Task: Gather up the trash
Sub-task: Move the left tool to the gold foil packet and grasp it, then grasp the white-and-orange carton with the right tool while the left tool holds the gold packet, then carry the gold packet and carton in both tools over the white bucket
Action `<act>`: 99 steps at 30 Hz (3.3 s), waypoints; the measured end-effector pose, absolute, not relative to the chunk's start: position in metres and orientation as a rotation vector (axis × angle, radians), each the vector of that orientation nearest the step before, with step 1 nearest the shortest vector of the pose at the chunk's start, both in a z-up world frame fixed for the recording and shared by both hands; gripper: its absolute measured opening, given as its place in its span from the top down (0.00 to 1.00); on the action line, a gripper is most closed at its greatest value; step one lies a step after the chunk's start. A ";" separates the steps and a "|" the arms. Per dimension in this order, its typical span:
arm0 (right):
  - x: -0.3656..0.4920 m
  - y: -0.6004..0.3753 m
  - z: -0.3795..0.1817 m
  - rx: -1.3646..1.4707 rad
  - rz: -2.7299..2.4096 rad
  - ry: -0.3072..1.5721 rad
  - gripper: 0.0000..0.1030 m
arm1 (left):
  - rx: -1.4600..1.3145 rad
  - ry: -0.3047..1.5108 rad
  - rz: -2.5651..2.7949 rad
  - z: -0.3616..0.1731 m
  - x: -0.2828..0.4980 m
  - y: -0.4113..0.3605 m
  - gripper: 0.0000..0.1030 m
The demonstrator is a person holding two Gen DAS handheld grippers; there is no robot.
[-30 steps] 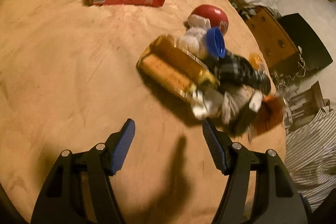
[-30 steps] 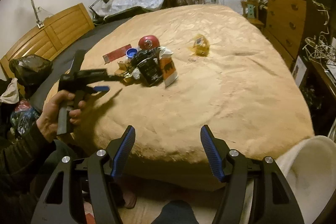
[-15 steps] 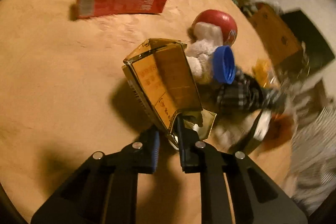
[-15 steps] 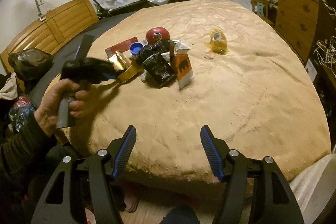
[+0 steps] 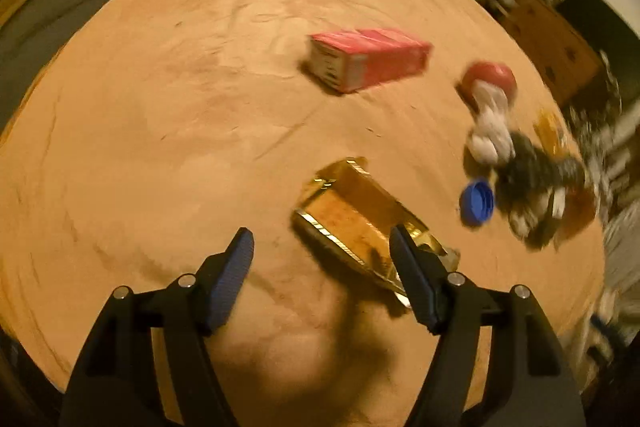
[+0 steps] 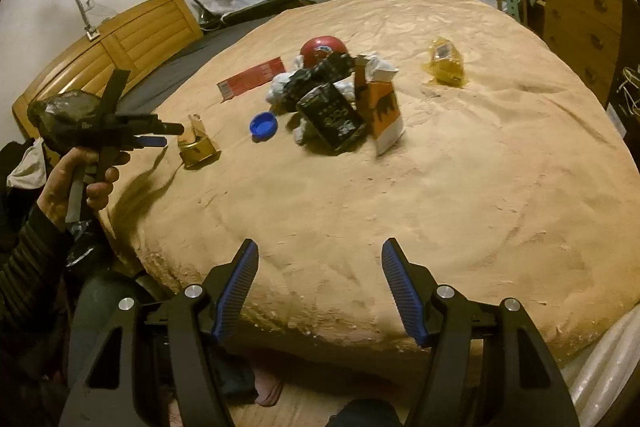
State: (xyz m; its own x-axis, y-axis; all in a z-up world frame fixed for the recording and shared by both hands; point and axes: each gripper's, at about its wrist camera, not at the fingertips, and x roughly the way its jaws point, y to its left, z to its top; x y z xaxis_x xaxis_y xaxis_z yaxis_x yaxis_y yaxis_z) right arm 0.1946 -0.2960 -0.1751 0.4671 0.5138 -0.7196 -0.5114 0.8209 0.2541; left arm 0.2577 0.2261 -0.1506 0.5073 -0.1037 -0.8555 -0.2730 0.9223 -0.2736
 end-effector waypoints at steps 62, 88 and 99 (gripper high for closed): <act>0.192 -0.260 -0.092 -0.020 0.443 0.494 0.94 | -0.062 0.537 0.054 -0.047 0.162 0.031 0.79; 0.119 -0.344 -0.034 -0.006 0.345 0.462 0.94 | 0.011 0.477 -0.126 -0.022 0.150 -0.059 0.79; 0.056 -0.516 -0.016 0.032 0.095 0.530 0.94 | 0.091 0.494 -0.443 -0.017 0.146 -0.199 0.79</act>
